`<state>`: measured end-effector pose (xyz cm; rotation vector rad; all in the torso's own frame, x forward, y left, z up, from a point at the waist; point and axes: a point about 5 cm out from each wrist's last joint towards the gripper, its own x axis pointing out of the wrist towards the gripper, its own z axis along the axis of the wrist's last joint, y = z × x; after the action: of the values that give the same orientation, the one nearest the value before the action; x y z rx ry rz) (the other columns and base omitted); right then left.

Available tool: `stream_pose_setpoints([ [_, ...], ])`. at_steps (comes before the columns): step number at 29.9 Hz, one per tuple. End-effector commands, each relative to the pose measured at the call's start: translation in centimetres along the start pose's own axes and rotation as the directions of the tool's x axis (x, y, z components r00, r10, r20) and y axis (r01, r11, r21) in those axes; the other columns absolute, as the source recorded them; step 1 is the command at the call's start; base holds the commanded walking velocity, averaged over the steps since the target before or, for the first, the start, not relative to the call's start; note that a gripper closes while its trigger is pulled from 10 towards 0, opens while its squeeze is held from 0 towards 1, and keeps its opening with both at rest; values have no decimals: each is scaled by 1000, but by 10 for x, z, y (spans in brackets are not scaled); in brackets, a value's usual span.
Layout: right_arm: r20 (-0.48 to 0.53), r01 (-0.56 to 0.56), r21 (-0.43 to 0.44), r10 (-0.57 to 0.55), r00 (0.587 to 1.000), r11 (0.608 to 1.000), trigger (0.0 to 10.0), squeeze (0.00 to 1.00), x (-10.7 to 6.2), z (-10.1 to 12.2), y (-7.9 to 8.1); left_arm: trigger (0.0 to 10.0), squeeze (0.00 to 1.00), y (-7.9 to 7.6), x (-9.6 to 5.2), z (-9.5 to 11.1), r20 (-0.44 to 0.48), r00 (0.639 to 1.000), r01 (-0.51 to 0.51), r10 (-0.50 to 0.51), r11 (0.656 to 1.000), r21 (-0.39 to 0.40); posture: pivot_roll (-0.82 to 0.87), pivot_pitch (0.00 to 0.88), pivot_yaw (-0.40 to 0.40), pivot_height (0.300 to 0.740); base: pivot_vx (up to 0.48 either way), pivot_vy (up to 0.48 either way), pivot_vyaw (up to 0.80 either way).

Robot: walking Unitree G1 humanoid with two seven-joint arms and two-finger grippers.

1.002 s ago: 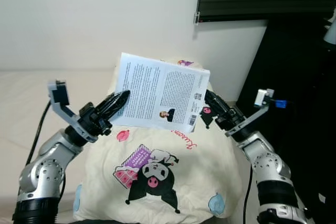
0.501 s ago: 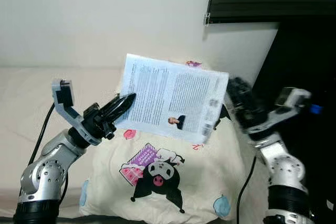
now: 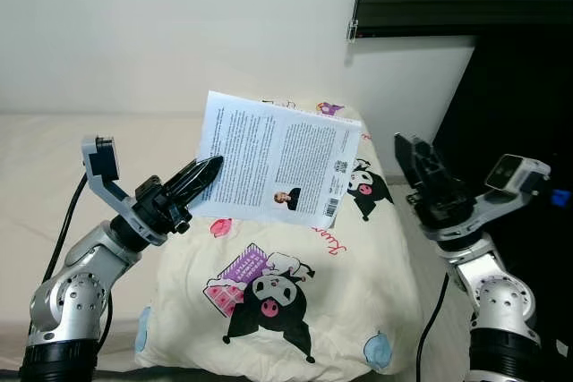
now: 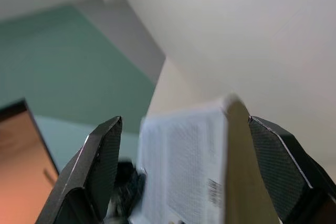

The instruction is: Clean up the room

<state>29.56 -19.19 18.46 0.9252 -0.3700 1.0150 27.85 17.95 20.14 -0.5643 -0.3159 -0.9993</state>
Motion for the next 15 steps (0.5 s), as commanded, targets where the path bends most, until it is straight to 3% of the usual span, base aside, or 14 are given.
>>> stream_pose_setpoints([
  [1,-35,10,3,-10,999,1000,10000,0,2,-7,0,10000,0,-9,4,4,10,998,68,-68,998,4,-88,0,-18,740,0,0,0],
  [7,-119,-4,11,5,993,1000,10000,0,7,-19,3,10000,0,-15,7,2,7,994,113,-113,994,-13,-88,0,-19,740,0,0,0],
  [15,-142,-6,14,7,990,1000,10000,0,8,-23,3,10000,0,-17,8,2,2,991,131,-131,991,-16,-90,0,-18,740,0,0,0],
])
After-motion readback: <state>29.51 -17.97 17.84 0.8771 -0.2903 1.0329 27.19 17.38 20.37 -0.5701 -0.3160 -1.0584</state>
